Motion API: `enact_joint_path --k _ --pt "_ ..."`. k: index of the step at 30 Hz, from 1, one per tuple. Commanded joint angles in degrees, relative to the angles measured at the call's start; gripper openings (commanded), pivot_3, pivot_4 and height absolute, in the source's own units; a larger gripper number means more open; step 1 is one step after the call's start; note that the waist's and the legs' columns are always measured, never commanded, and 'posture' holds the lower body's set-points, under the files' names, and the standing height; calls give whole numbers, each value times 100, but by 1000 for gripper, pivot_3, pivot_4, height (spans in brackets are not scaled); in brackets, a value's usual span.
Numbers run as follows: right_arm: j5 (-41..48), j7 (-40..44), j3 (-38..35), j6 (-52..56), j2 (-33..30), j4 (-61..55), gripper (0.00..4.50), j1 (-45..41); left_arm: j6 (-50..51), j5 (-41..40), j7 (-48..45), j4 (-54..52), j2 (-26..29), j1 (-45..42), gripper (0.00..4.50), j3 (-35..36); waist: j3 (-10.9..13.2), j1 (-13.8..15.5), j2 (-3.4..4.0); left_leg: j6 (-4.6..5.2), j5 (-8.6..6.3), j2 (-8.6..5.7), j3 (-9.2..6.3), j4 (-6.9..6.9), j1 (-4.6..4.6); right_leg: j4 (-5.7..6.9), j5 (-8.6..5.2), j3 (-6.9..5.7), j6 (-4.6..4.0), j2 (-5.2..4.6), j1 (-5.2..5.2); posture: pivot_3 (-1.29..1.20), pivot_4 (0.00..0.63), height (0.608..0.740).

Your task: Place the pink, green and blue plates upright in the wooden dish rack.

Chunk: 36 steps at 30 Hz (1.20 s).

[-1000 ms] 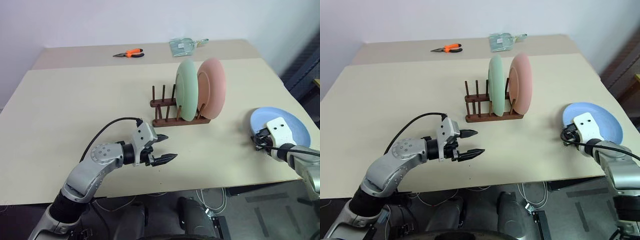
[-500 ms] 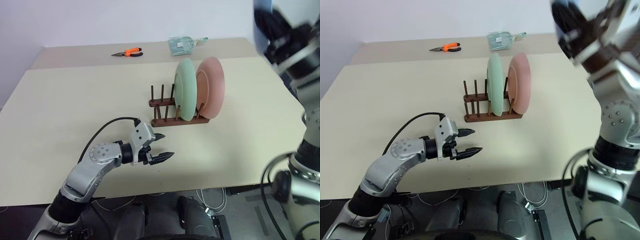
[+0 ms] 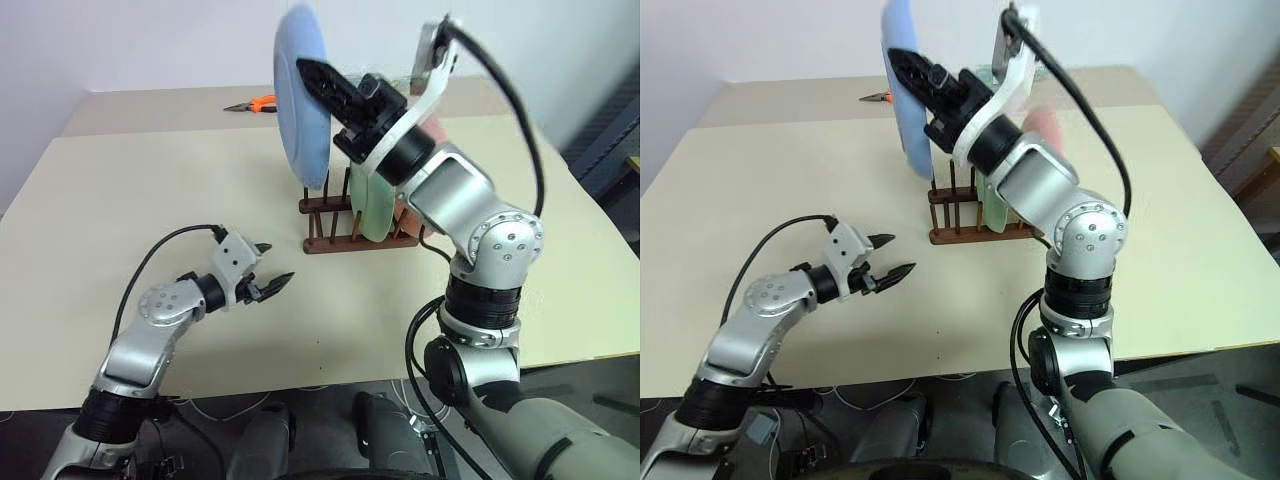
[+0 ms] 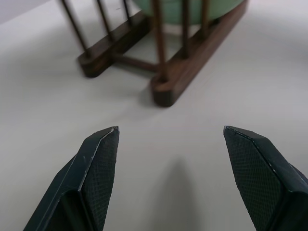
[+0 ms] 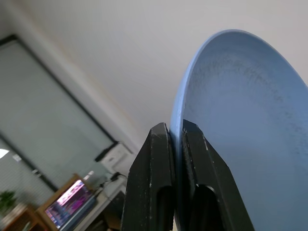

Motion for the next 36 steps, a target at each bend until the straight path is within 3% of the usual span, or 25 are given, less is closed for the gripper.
enact_joint_path --k 1,10,13,19,24,27,31,34,36 --pt "148 -187 15 -67 67 -206 20 11 -220 -71 -67 -67 35 73 3569 232 -2 -6 -1 0 0 0 0 0 0 1 0 0 0 0 0 0 150 740" --pt "-275 -141 152 -62 -56 -92 20 367 -275 -93 -279 -52 31 132 3569 322 -3 -21 -1 1 0 2 5 -1 4 1 0 0 1 1 1 0 150 740" --pt "-580 40 233 -72 -169 -47 1046 421 -264 -79 -288 -56 3 127 3569 319 -3 -20 -1 1 0 2 5 -1 4 1 0 0 1 1 1 0 150 740" --pt "-1400 609 367 -265 -507 -133 3984 219 -242 -29 -266 -78 -29 137 3569 250 -2 -22 0 1 0 3 6 -1 4 1 0 0 1 2 0 0 150 740" --pt "-2393 2395 525 -736 -1967 -925 3984 -3 -252 6 -252 -69 -25 161 3569 258 -1 8 0 1 0 1 9 1 -2 -6 -4 -1 6 1 2 0 150 740" --pt "-2242 3112 90 -785 -2669 -1144 3984 200 -274 57 -222 -30 -38 155 3569 231 -3 -3 -5 3 -2 2 10 -1 -2 -15 -8 -2 14 0 7 0 150 740" --pt "-2148 3941 -1155 -795 -3771 -1039 3984 1256 -401 106 -172 172 -18 152 3569 344 -12 47 -24 4 -2 5 5 1 5 -23 -15 -5 20 -1 24 0 150 740" --pt "-2541 4929 -2106 -917 -4527 -563 3984 2872 -558 66 -62 516 -12 78 3569 646 -11 125 -27 5 -3 1 7 9 2 -35 -18 -5 21 -7 34 0 150 740" --pt "-2874 5456 -2228 -1137 -4760 -189 3984 3675 -626 60 -13 687 -8 36 3569 764 -11 143 -24 8 -5 2 14 8 5 -37 -18 -4 22 -7 35 0 150 740"
